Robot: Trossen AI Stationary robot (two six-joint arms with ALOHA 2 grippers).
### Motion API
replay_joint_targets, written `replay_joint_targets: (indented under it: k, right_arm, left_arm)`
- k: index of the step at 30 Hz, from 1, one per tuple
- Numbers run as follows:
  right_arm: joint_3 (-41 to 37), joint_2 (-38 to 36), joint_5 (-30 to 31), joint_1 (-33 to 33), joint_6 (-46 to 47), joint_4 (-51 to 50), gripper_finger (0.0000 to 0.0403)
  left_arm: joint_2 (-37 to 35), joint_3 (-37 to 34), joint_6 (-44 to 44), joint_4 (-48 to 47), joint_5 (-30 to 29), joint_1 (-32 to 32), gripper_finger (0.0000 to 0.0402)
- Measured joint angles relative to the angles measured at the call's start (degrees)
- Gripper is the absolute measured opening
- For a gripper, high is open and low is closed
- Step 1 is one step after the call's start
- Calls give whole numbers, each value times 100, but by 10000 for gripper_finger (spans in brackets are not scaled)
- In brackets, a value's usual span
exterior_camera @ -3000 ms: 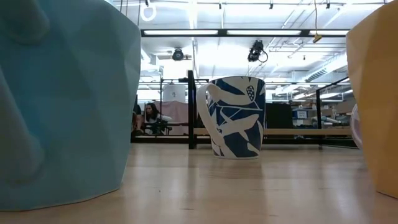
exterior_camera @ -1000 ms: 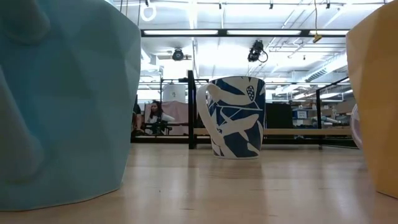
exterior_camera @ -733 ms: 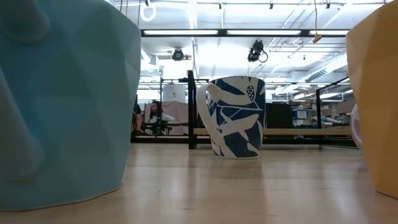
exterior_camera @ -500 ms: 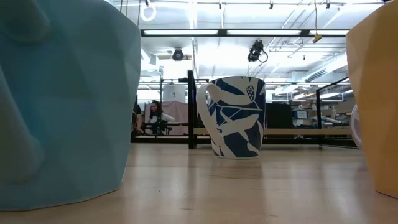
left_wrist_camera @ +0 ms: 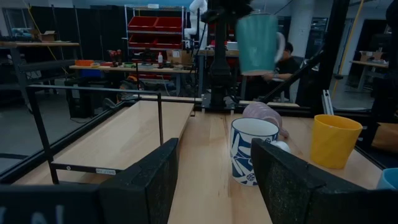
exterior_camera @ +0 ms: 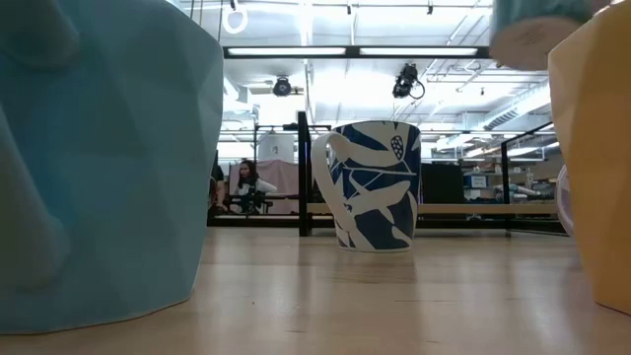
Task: Place coffee mugs
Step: Put the light blue mug on the shelf
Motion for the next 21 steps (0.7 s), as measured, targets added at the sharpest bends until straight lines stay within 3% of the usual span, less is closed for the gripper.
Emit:
replay_joint_targets:
  k: [9, 17, 21]
  right_arm:
    - [1, 205, 484, -1851, -2324, -238, 32]
    - [1, 902, 676, -3234, -4210, -240, 32]
    - [136, 1292, 1053, -3721, -4971, -271, 32]
  left_arm:
    - [-1, 1, 0, 0, 0, -1, 206]
    - [0, 0, 0, 0, 0, 0, 206]
    - [1, 0, 0, 0, 0, 0, 206]
